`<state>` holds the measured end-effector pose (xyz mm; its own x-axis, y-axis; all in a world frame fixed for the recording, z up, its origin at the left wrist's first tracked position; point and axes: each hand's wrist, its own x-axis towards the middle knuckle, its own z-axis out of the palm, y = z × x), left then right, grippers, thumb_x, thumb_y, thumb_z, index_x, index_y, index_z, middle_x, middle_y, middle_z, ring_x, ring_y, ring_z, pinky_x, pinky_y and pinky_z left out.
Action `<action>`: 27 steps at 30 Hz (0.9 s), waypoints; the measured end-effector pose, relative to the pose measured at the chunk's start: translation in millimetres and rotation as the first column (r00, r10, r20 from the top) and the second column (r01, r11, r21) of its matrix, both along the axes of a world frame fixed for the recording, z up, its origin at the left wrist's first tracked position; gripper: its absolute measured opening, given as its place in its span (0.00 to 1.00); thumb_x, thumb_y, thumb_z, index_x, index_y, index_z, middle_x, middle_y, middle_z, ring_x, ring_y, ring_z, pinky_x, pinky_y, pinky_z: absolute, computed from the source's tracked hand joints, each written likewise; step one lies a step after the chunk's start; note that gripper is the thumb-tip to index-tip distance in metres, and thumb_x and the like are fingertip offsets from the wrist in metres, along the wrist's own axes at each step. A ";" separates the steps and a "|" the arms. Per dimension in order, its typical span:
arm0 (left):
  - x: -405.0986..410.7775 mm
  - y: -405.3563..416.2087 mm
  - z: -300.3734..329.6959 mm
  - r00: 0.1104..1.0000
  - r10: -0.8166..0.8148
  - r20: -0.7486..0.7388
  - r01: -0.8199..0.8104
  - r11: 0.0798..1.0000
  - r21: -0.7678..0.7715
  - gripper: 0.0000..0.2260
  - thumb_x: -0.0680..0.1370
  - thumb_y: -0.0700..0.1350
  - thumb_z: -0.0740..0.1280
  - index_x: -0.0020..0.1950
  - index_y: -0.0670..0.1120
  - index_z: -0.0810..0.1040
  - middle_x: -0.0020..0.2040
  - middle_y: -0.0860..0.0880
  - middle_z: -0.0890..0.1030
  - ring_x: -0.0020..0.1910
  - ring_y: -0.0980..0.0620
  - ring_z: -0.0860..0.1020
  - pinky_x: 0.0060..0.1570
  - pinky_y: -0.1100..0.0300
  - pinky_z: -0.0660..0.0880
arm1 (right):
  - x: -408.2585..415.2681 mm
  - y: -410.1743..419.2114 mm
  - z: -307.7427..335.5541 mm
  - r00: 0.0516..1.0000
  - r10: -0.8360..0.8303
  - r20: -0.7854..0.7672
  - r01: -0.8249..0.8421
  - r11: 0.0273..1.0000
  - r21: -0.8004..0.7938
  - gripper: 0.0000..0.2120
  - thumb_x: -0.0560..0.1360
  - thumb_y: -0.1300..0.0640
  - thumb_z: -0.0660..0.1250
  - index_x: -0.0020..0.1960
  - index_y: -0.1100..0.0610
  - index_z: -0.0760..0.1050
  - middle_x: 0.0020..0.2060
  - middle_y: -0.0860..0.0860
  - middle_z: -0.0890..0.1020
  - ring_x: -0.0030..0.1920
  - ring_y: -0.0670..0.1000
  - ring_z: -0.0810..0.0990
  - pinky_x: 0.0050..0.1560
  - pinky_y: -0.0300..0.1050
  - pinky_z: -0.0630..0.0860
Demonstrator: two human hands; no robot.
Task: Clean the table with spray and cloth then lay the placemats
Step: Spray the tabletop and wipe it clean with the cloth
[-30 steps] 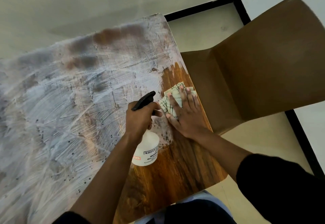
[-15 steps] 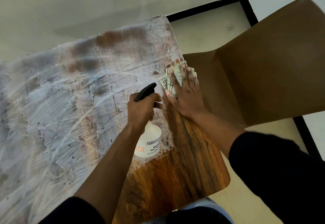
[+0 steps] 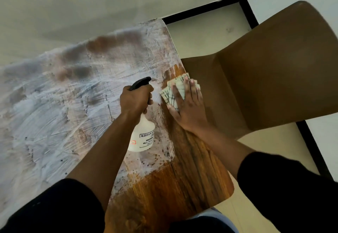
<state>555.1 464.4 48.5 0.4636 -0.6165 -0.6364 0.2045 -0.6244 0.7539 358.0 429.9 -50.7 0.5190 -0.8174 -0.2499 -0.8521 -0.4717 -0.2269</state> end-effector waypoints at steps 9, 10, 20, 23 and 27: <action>21.3 -24.2 3.5 0.998 0.053 0.036 -0.052 0.998 -0.033 0.21 0.78 0.40 0.70 0.70 0.51 0.83 0.36 0.47 0.83 0.33 0.48 0.84 0.23 0.62 0.67 | 33.1 -41.6 -3.0 1.000 -0.013 0.005 0.013 1.000 -0.025 0.35 0.83 0.34 0.46 0.84 0.45 0.39 0.82 0.62 0.37 0.82 0.62 0.35 0.81 0.64 0.44; 22.7 -24.3 3.5 0.998 0.054 0.035 -0.053 0.998 -0.028 0.21 0.78 0.40 0.70 0.70 0.51 0.83 0.36 0.47 0.83 0.33 0.48 0.84 0.23 0.62 0.67 | 29.6 -33.8 -1.7 1.000 -0.006 0.009 0.006 1.000 -0.013 0.34 0.83 0.34 0.45 0.84 0.45 0.38 0.82 0.61 0.37 0.82 0.62 0.34 0.81 0.64 0.45; 26.5 -13.2 -6.0 0.998 0.037 0.042 -0.039 0.997 0.064 0.21 0.77 0.41 0.70 0.69 0.55 0.84 0.35 0.49 0.78 0.28 0.52 0.76 0.23 0.62 0.67 | 15.6 13.1 4.1 1.000 0.024 0.018 -0.024 1.000 -0.001 0.35 0.84 0.35 0.45 0.84 0.46 0.36 0.82 0.61 0.35 0.81 0.62 0.33 0.81 0.63 0.44; 31.2 -8.1 -11.3 0.996 0.058 0.060 -0.063 0.995 0.076 0.21 0.77 0.41 0.70 0.68 0.55 0.84 0.35 0.49 0.81 0.29 0.51 0.80 0.23 0.62 0.67 | 38.9 -27.5 -3.1 0.999 0.018 0.047 -0.017 1.000 -0.012 0.35 0.84 0.34 0.46 0.84 0.45 0.37 0.82 0.62 0.38 0.81 0.63 0.34 0.81 0.63 0.42; 42.2 -10.7 -13.4 0.995 0.077 0.067 -0.081 0.994 0.068 0.20 0.76 0.41 0.69 0.67 0.53 0.84 0.37 0.47 0.84 0.35 0.47 0.87 0.23 0.63 0.67 | 87.4 -100.0 -4.0 1.000 0.019 0.017 -0.019 1.000 -0.002 0.37 0.82 0.32 0.45 0.83 0.45 0.36 0.81 0.64 0.37 0.81 0.65 0.35 0.80 0.64 0.40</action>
